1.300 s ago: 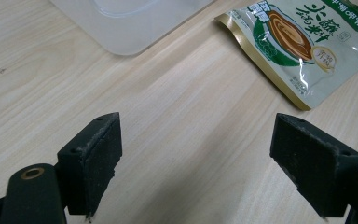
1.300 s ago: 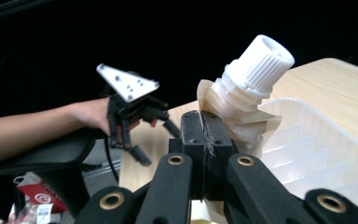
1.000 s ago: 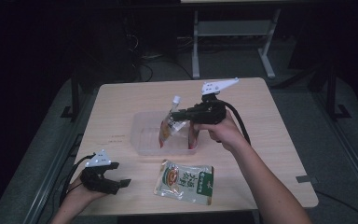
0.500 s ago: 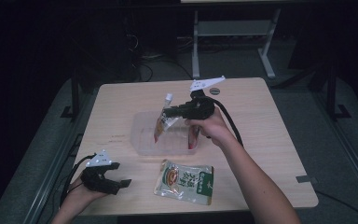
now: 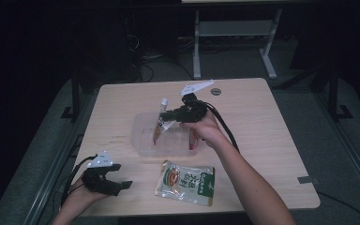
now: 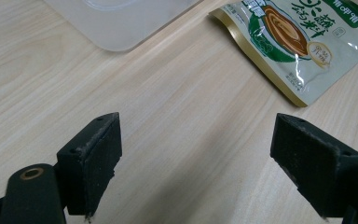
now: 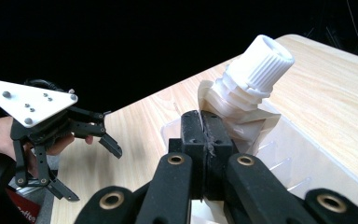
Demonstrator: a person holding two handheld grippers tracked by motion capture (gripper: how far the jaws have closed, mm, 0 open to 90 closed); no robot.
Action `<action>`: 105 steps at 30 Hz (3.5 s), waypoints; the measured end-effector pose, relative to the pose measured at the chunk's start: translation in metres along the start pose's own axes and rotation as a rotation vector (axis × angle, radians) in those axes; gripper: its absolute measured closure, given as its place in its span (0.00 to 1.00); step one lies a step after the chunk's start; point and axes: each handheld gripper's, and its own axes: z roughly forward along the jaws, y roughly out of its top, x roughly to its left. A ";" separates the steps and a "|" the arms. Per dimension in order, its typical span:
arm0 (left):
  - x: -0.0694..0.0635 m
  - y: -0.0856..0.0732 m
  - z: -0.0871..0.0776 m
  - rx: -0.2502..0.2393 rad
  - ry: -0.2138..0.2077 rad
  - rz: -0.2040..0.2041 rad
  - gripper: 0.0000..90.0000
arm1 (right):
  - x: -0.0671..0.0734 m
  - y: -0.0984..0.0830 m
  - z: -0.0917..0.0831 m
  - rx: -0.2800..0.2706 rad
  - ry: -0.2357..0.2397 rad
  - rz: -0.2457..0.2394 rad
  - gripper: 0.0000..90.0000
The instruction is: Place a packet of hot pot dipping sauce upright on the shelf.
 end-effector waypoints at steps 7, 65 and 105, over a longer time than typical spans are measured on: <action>0.000 0.000 0.001 -0.004 -0.002 -0.001 0.18 | -0.002 -0.006 0.009 0.014 -0.002 0.012 0.99; -0.003 0.000 0.006 0.024 -0.020 0.007 0.18 | 0.032 -0.037 -0.044 0.168 -0.095 -0.094 0.51; -0.022 0.009 0.016 0.022 -0.088 0.087 0.17 | 0.052 -0.178 -0.118 0.309 -0.151 0.015 0.99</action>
